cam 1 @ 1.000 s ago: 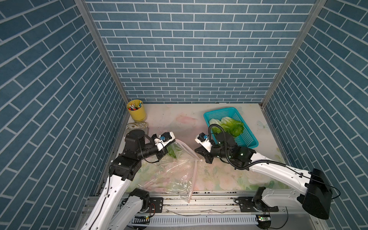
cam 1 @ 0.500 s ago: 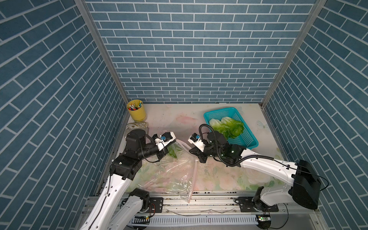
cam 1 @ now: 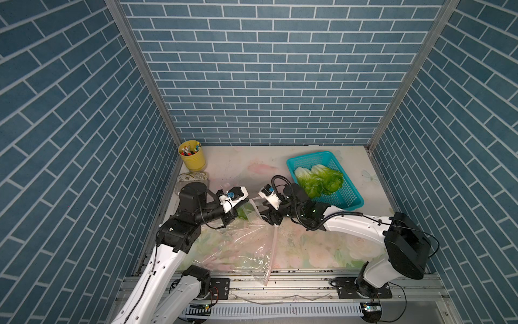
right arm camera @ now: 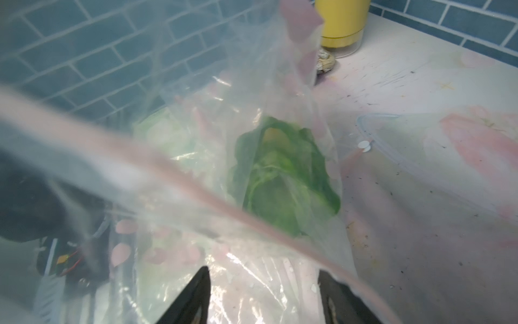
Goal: Open the zip-top bag and take out the chinese cabbages
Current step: Pick up the Chinese cabbage from the zipper food storage bag.
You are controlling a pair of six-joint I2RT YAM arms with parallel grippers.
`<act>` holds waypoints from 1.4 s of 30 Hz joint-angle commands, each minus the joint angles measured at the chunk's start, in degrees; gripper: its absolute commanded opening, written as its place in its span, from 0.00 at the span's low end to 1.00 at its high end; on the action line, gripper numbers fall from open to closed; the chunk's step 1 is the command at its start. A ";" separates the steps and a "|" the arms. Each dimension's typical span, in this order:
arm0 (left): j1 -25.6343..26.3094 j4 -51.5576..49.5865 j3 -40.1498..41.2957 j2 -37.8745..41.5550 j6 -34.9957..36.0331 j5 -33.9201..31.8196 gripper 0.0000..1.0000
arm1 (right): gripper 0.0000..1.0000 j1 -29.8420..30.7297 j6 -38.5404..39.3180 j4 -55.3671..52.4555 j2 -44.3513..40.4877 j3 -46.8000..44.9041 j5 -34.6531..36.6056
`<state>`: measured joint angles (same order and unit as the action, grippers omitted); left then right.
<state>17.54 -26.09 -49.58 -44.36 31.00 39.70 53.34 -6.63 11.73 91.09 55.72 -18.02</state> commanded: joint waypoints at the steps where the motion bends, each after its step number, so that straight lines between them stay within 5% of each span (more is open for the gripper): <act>1: 0.21 2.26 0.99 0.00 -6.12 -1.12 0.65 | 0.75 -3.83 -6.98 8.26 3.00 1.71 -2.18; 2: 0.14 2.97 1.23 -0.32 -8.08 -2.54 0.99 | 0.88 -4.63 -7.56 9.08 3.88 2.05 -3.81; 6: -0.05 5.01 0.85 -1.77 -16.25 -13.58 1.00 | 0.96 -6.14 -7.60 8.72 7.35 5.28 -7.14; 10: -1.52 3.25 -3.27 -4.81 -29.11 -37.97 1.00 | 0.93 -7.41 -9.23 10.81 11.11 7.00 -10.28; 14: -7.08 -2.68 -8.71 -11.17 -34.48 -42.46 0.99 | 0.84 -8.78 -12.53 14.36 15.33 8.49 -14.44; 16: -10.24 -4.38 -9.76 -14.05 -36.81 -40.05 0.94 | 0.76 -9.28 -14.21 15.25 17.59 9.88 -16.85; 20: -16.47 -7.53 -10.56 -20.72 -43.49 -32.10 0.61 | 0.64 -10.00 -17.26 16.17 21.65 12.72 -21.46; 23: -18.69 -9.56 -10.62 -25.72 -46.46 -29.85 0.54 | 0.60 -10.20 -17.61 15.32 23.36 14.22 -22.87; 27: -19.46 -10.80 -10.45 -31.03 -48.97 -29.30 0.47 | 0.62 -10.29 -17.53 13.49 24.78 15.91 -25.02; 34: -19.56 -9.64 -10.15 -41.28 -53.50 -24.77 0.21 | 0.75 -9.60 -19.41 11.81 28.27 18.84 -26.63; 42: -19.56 -5.71 -6.07 -40.73 -56.18 -24.58 0.12 | 0.82 -8.03 -18.60 11.64 29.26 18.73 -28.53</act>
<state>-1.76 -32.25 -57.21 -86.00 -23.75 14.76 44.38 -24.25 24.03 118.56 73.73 -44.12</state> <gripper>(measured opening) 0.126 0.815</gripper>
